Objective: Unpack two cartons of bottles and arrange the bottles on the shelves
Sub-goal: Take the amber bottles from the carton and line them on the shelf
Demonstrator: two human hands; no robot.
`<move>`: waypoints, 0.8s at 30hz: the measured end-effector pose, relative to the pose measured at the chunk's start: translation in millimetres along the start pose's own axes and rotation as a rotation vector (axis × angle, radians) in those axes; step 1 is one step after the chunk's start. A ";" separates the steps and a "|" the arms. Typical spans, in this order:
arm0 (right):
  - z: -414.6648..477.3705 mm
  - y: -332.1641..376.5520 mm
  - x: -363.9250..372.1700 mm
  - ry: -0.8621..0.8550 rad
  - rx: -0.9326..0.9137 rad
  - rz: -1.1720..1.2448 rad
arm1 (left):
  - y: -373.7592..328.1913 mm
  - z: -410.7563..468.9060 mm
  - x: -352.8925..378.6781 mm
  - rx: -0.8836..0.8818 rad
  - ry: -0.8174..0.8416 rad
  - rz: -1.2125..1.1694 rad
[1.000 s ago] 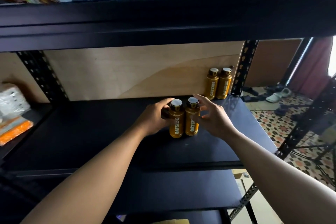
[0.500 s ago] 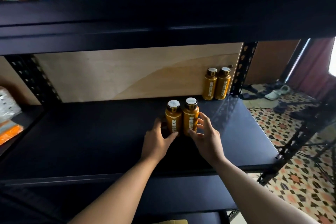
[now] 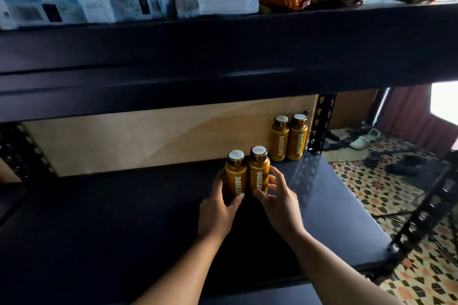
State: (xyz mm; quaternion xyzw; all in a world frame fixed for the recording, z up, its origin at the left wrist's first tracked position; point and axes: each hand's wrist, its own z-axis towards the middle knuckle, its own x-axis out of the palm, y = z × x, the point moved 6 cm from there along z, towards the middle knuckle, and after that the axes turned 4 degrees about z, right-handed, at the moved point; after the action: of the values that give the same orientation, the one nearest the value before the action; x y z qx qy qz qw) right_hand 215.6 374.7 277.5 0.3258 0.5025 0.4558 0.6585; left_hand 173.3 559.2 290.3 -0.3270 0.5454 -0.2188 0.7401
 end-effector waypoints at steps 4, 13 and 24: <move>26.5 -7.2 3.3 -0.009 0.019 -0.009 | -5.0 24.4 5.2 -0.015 0.029 0.027; 73.0 -6.7 36.5 0.057 0.026 0.022 | 13.9 68.5 -6.0 -0.031 0.003 0.060; 113.3 -1.4 80.8 0.075 -0.039 -0.010 | 47.5 115.3 -20.3 -0.052 -0.016 0.095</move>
State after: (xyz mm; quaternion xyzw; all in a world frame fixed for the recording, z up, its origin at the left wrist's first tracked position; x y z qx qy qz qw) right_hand 331.0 452.4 278.8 0.2932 0.5195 0.4741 0.6476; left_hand 275.1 634.0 291.5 -0.3217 0.5601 -0.1665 0.7450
